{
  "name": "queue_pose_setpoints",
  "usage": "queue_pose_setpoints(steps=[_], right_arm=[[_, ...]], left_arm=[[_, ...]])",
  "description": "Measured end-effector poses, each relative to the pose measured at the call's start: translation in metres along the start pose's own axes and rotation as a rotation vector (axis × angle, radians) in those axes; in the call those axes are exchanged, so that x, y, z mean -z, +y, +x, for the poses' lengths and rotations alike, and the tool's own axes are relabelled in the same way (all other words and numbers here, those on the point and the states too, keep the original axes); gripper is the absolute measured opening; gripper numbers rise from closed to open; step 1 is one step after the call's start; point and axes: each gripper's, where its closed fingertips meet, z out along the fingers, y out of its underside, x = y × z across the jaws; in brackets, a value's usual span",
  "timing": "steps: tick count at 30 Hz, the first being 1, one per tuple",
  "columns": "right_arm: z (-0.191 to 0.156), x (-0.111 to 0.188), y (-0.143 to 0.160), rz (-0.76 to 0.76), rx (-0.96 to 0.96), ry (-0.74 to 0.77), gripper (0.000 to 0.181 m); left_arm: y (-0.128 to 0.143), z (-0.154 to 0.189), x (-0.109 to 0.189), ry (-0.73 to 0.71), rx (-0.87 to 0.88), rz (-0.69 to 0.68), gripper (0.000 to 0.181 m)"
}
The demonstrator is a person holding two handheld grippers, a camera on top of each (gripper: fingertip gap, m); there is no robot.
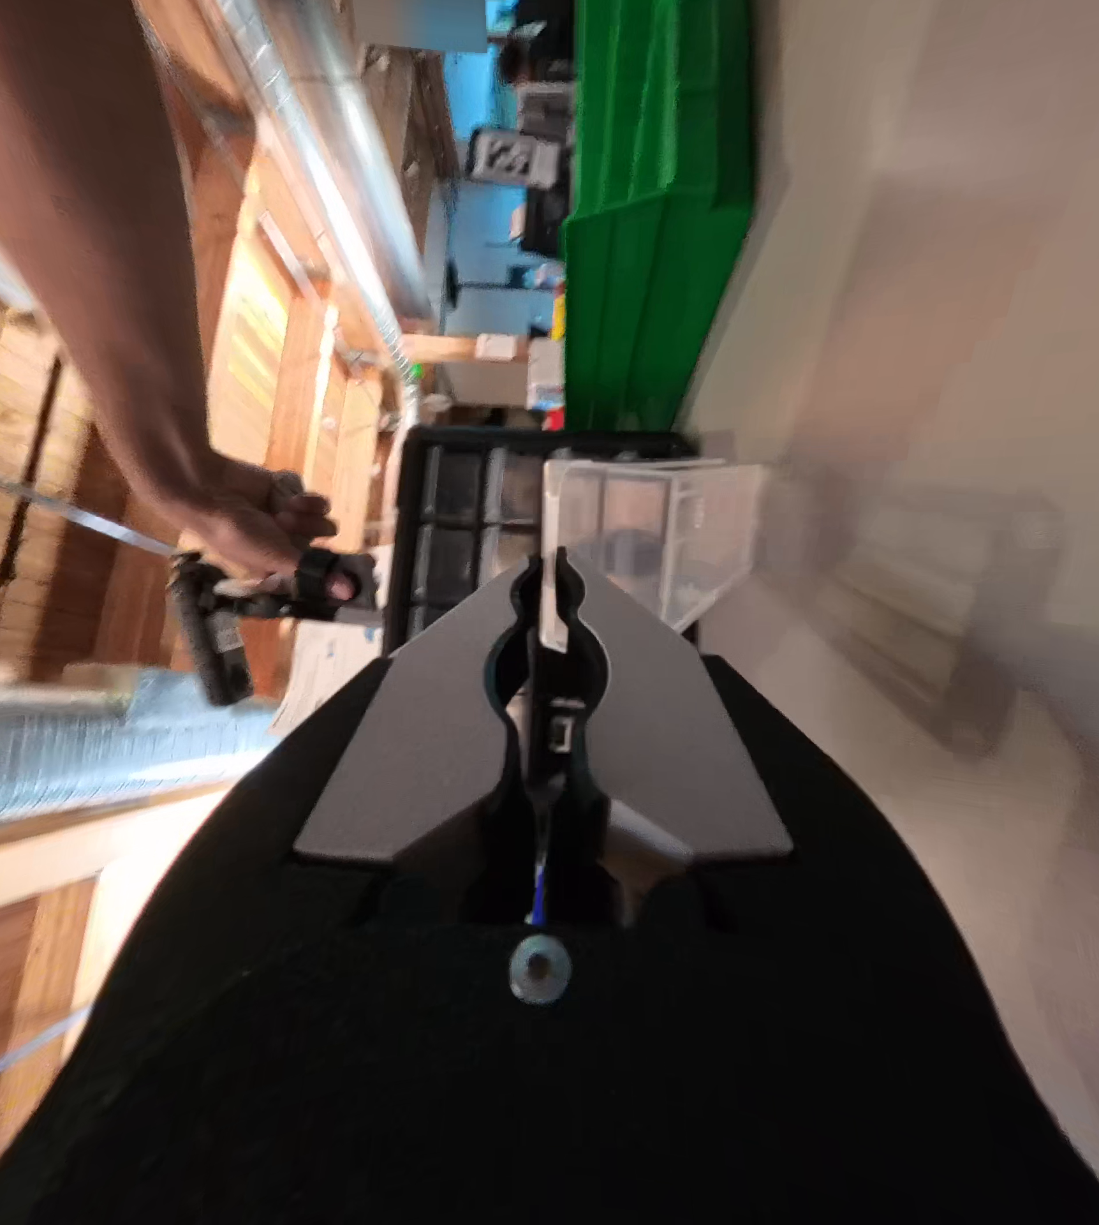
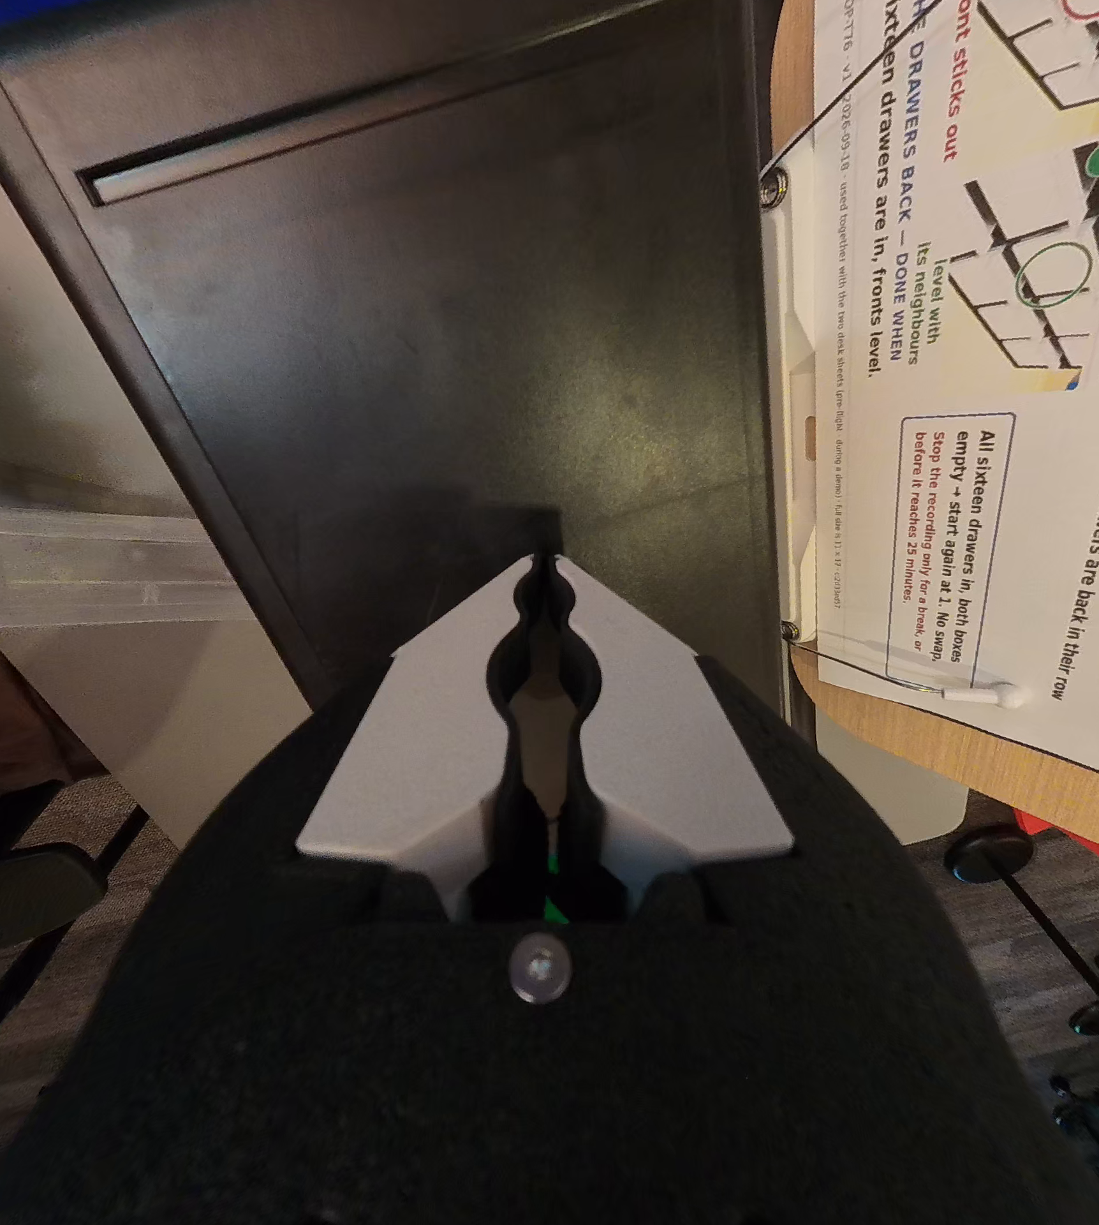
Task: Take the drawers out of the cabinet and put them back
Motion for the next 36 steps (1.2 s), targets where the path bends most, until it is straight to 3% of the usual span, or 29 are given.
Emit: queue_pose_setpoints(steps=[2, 10, 17, 22, 30, 36], right_arm=[[0.000, 0.000, 0.000, -0.001, -0.001, -0.007, 0.000], [0.000, 0.000, 0.000, -0.016, 0.006, 0.005, 0.000], [0.000, 0.000, 0.000, -0.004, -0.001, 0.015, 0.000], [0.000, 0.000, 0.000, 0.015, -0.003, 0.014, 0.000], [0.000, 0.001, -0.001, 0.145, -0.005, 0.000, 0.000], [-0.013, 0.004, -0.001, 0.331, 0.081, 0.020, 0.000]], left_arm=[[-0.007, 0.013, 0.011, 0.056, -0.021, 0.064, 0.003], [0.002, 0.046, 0.037, 0.201, -0.070, 0.096, 0.008], [0.025, 0.061, 0.040, 0.312, 0.012, -0.015, 0.011], [0.040, 0.065, 0.047, 0.391, 0.152, -0.107, 0.023], [0.062, 0.053, 0.063, 0.452, 0.483, -0.285, 0.039], [0.062, 0.026, 0.075, 0.461, 1.073, -0.396, 0.039]])
